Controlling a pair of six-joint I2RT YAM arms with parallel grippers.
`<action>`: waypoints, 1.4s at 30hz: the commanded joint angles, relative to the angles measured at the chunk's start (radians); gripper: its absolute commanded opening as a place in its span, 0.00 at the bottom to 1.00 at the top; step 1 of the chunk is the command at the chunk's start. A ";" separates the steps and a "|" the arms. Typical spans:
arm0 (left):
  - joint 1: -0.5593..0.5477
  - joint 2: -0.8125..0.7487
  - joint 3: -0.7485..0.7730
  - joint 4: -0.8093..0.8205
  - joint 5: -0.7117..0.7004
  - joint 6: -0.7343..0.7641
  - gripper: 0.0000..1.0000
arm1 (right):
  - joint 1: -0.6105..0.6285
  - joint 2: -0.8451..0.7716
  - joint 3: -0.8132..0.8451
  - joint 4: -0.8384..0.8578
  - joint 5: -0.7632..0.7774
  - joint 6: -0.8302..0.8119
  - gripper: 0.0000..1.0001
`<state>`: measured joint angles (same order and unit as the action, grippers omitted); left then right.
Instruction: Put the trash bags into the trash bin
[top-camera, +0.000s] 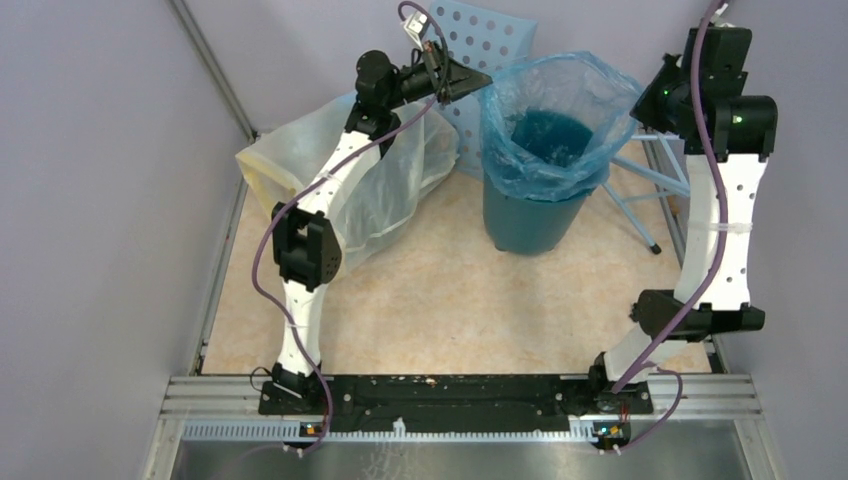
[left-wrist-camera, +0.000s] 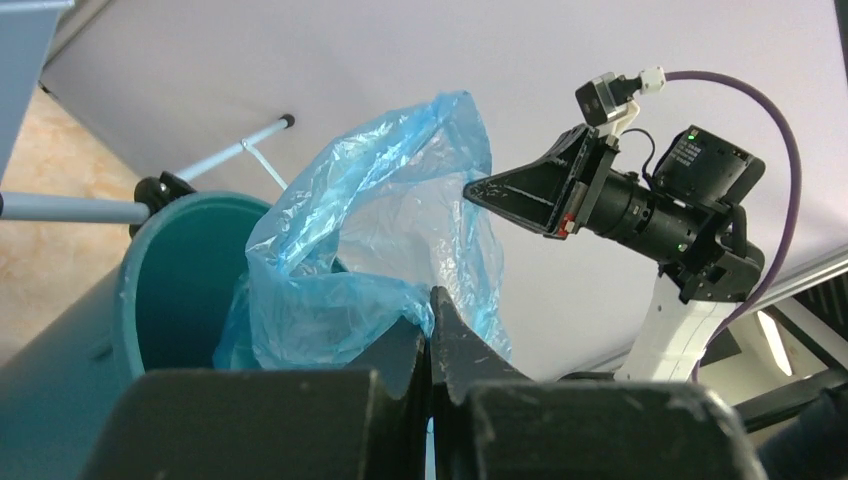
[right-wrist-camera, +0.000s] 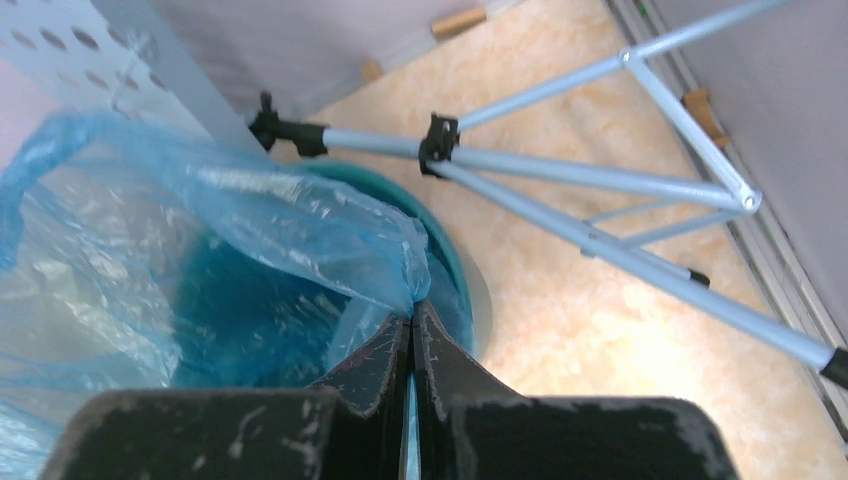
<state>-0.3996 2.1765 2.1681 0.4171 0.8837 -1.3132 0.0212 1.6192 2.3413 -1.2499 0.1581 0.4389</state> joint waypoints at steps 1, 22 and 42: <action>0.004 0.054 0.144 0.065 -0.041 -0.054 0.00 | -0.018 0.070 0.096 -0.015 -0.076 0.003 0.00; 0.005 -0.031 -0.041 -0.054 0.034 0.086 0.00 | -0.004 0.012 -0.282 0.081 -0.269 -0.003 0.00; 0.070 -0.217 -0.323 -0.123 0.063 0.143 0.00 | -0.158 -0.150 -0.460 0.093 -0.175 -0.010 0.08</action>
<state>-0.2996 2.0613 1.9053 0.2588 0.9112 -1.2045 -0.1394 1.5806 1.9781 -1.2606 0.0139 0.4202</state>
